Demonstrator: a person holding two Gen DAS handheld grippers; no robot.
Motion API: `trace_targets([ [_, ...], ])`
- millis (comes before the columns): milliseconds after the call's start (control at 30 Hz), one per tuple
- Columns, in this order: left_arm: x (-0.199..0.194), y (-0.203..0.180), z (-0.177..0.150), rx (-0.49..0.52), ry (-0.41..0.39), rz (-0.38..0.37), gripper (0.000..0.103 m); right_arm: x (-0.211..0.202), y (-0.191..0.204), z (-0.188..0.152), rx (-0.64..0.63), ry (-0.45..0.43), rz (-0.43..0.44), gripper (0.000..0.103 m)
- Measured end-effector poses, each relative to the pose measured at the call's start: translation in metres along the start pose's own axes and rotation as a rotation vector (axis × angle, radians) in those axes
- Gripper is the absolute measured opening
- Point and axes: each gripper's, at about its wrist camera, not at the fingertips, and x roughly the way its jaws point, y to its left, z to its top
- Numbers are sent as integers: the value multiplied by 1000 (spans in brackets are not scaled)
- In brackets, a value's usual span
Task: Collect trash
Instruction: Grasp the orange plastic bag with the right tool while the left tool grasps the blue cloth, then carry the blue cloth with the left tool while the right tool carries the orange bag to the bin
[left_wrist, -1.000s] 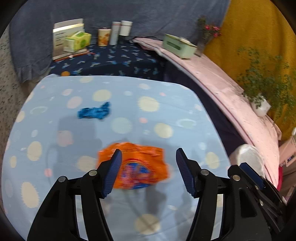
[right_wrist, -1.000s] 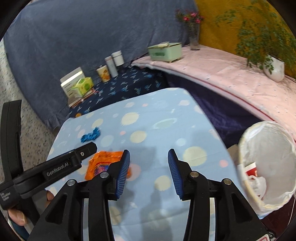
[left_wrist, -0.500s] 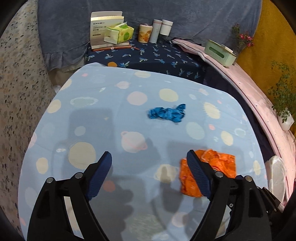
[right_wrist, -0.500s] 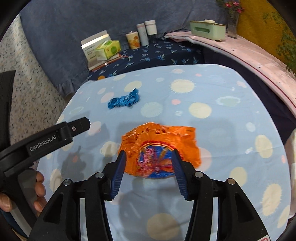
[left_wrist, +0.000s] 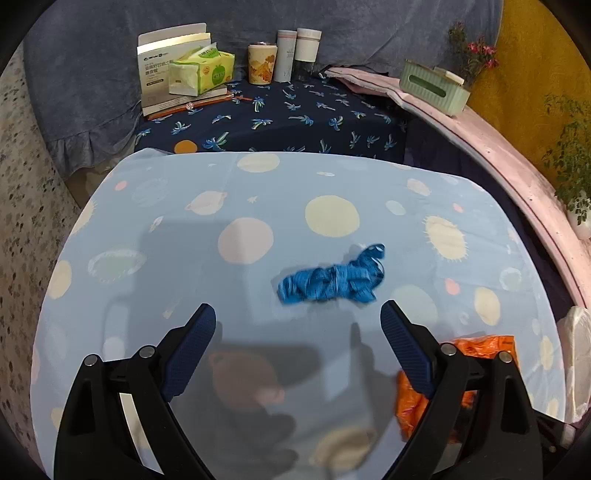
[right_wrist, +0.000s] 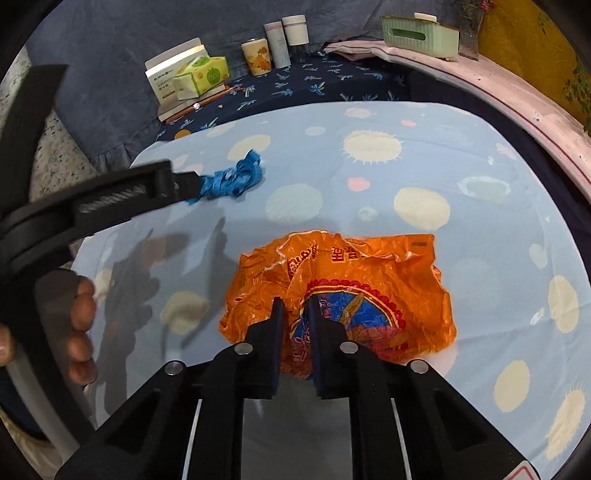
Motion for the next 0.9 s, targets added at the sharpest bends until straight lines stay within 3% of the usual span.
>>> trace_targets([
  [233, 33, -11, 15, 28, 12, -22, 84, -2, -16, 36, 45, -59, 11, 9],
  [467, 43, -33, 12, 92, 19, -55, 49, 11, -33, 38, 91, -43, 9, 9],
  [600, 41, -47, 8, 119, 28, -82, 23, 8, -45, 35, 124, -48, 11, 9],
  [900, 17, -85, -15, 123, 60, -117, 19, -18, -73, 19, 176, -68, -5, 9],
])
